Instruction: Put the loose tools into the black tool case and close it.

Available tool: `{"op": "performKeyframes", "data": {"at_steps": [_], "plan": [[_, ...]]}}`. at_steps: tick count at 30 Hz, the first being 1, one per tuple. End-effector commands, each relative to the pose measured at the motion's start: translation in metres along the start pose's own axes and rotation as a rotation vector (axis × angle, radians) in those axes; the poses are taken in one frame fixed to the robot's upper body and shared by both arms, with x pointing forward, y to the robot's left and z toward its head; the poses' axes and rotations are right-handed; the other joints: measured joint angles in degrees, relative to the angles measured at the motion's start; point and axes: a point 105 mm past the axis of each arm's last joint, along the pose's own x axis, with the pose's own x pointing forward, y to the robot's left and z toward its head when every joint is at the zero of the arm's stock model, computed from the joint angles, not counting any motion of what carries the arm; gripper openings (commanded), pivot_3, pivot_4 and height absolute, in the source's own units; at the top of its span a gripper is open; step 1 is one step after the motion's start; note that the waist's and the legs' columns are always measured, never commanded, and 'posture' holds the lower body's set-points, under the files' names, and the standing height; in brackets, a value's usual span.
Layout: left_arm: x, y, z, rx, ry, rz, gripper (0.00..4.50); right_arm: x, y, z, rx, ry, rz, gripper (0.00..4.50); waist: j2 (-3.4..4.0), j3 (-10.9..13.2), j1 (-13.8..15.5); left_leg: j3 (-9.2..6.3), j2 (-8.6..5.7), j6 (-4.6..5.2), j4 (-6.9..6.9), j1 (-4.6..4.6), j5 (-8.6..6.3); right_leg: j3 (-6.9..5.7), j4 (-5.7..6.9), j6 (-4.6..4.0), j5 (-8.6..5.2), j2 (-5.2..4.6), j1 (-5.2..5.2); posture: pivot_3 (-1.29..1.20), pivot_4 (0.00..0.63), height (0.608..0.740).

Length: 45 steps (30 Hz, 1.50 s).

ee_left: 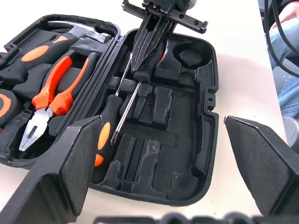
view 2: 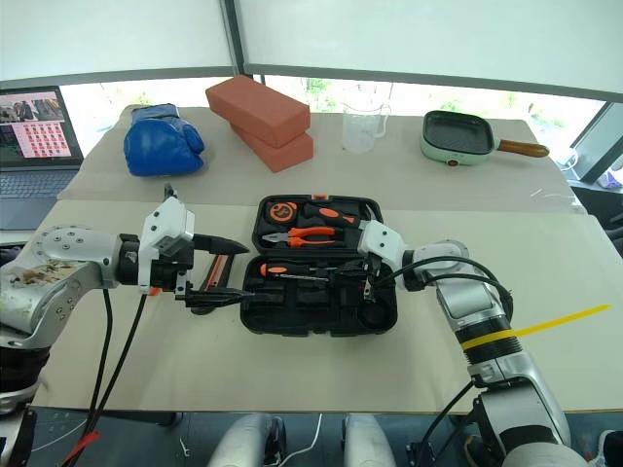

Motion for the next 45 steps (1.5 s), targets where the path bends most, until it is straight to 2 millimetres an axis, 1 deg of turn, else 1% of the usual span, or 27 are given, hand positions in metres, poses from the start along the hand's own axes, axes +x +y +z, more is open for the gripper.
{"op": "performKeyframes", "data": {"at_steps": [1, 5, 7, 9, 11, 15, 18, 20, 25, 26, 28, 32, 36, 41, 43, 45], "plan": [[-0.002, 0.003, 0.009, 0.047, -0.012, 0.016, 4.50, 0.008, 0.015, 0.004, -0.068, 0.000, 0.083, 0.02, 0.00, 0.00, -0.01, 0.00, 0.00, 0.00, 0.00, 0.00, 0.00, 0.00, 0.00, 0.00, 0.00, 0.00, 0.00, 0.00, 0.150, 0.738], [-0.001, 0.004, 0.009, 0.049, -0.014, 0.017, 4.50, 0.012, 0.024, -0.004, -0.140, 0.039, 0.120, 0.02, 0.00, 0.00, -0.04, 0.00, 0.00, 0.00, -0.03, 0.00, 0.00, 0.00, -0.01, 0.00, 0.00, 0.00, -0.01, 0.00, 0.150, 0.738], [-0.001, 0.005, 0.009, 0.050, -0.014, 0.018, 4.50, 0.013, 0.026, -0.009, -0.159, 0.057, 0.124, 0.02, 0.00, 0.00, -0.04, 0.00, 0.00, 0.00, -0.04, 0.01, 0.00, 0.00, -0.01, -0.01, 0.00, 0.00, -0.01, 0.00, 0.150, 0.738], [-0.001, 0.005, 0.009, 0.050, -0.014, 0.018, 4.50, 0.013, 0.024, -0.009, -0.180, 0.062, 0.114, 0.02, 0.00, 0.00, -0.05, 0.00, 0.00, 0.00, -0.04, 0.01, 0.00, 0.00, -0.01, -0.01, -0.01, 0.01, 0.00, 0.00, 0.150, 0.738], [0.000, 0.005, 0.008, 0.051, -0.013, 0.018, 4.50, 0.011, 0.017, -0.002, -0.187, 0.044, 0.089, 0.02, 0.00, 0.00, -0.05, 0.00, 0.01, 0.00, -0.04, 0.02, 0.00, 0.00, -0.01, -0.01, -0.01, 0.01, 0.00, 0.00, 0.150, 0.738], [0.000, 0.005, 0.008, 0.052, -0.014, 0.019, 4.50, 0.003, 0.004, 0.026, -0.141, -0.057, 0.032, 0.02, 0.00, 0.00, -0.10, 0.00, 0.01, -0.02, -0.04, 0.02, 0.01, 0.00, 0.00, -0.01, -0.01, 0.01, -0.01, 0.00, 0.150, 0.738], [0.000, 0.005, 0.008, 0.053, -0.015, 0.019, 4.50, -0.001, 0.003, 0.043, -0.084, -0.120, 0.029, 0.02, 0.00, 0.00, -0.09, 0.00, 0.01, -0.03, -0.04, 0.00, 0.02, 0.01, 0.02, -0.02, -0.01, 0.01, -0.04, 0.00, 0.150, 0.738], [0.001, 0.005, 0.008, 0.054, -0.017, 0.017, 4.50, 0.000, 0.006, 0.044, -0.049, -0.130, 0.035, 0.02, 0.00, 0.00, 0.03, 0.00, 0.01, -0.03, -0.05, 0.00, 0.02, 0.01, 0.03, -0.03, 0.00, 0.00, -0.05, 0.00, 0.150, 0.738], [0.003, 0.006, 0.010, 0.060, -0.021, 0.012, 4.50, 0.003, 0.012, 0.029, -0.014, -0.089, 0.029, 0.02, 0.00, 0.00, 0.48, 0.00, -0.03, -0.03, -0.02, -0.01, 0.02, -0.03, 0.00, -0.02, 0.00, -0.05, 0.00, 0.00, 0.150, 0.738], [0.002, 0.006, 0.010, 0.060, -0.020, 0.012, 4.50, 0.003, 0.013, 0.023, 0.000, -0.074, 0.027, 0.02, 0.00, 0.01, 0.51, 0.00, -0.03, -0.03, -0.02, -0.01, 0.02, -0.03, -0.01, -0.02, 0.00, -0.05, 0.01, 0.00, 0.150, 0.738], [0.001, 0.007, 0.010, 0.061, -0.017, 0.012, 4.50, 0.002, 0.016, 0.015, 0.012, -0.049, 0.029, 0.02, 0.00, 0.00, 0.51, 0.00, -0.03, -0.03, -0.02, -0.01, 0.02, -0.03, -0.01, -0.02, 0.00, -0.04, 0.00, 0.00, 0.150, 0.738], [0.001, 0.008, 0.010, 0.062, -0.013, 0.011, 4.50, 0.004, 0.022, 0.003, 0.015, -0.011, 0.046, 0.02, 0.00, 0.00, 0.23, 0.00, -0.02, -0.04, -0.03, -0.01, 0.03, -0.02, 0.00, -0.02, 0.00, -0.02, -0.01, 0.00, 0.150, 0.738], [0.002, 0.009, 0.012, 0.066, -0.013, 0.007, 4.50, 0.013, 0.029, -0.012, 0.028, 0.043, 0.065, 0.02, -0.01, 0.00, 0.22, -0.01, -0.03, -0.04, -0.02, 0.00, 0.03, -0.03, 0.00, -0.02, 0.00, -0.02, 0.02, 0.00, 0.150, 0.738], [0.003, 0.010, 0.012, 0.069, -0.013, 0.003, 4.50, 0.021, 0.026, -0.027, 0.024, 0.123, 0.039, 0.02, -0.06, -0.04, 0.08, -0.01, -0.01, -0.05, -0.03, 0.13, 0.03, -0.02, 0.02, -0.02, -0.01, 0.00, 0.11, 0.00, 0.150, 0.738], [0.004, 0.010, 0.012, 0.069, -0.012, 0.002, 4.50, 0.022, 0.025, -0.029, 0.026, 0.129, 0.024, 0.02, -0.13, -0.08, -0.05, 0.00, 0.01, -0.06, -0.04, 0.28, 0.04, 0.00, 0.05, -0.05, -0.01, 0.02, 0.19, 0.00, 0.150, 0.738], [0.003, 0.010, 0.011, 0.067, -0.008, 0.006, 4.50, 0.018, 0.023, -0.014, 0.035, 0.060, 0.022, 0.02, -0.18, -0.11, -0.06, 0.00, 0.05, -0.09, -0.05, 0.47, 0.05, 0.00, 0.07, -0.10, 0.00, 0.05, 0.34, 0.00, 0.150, 0.738]]}}
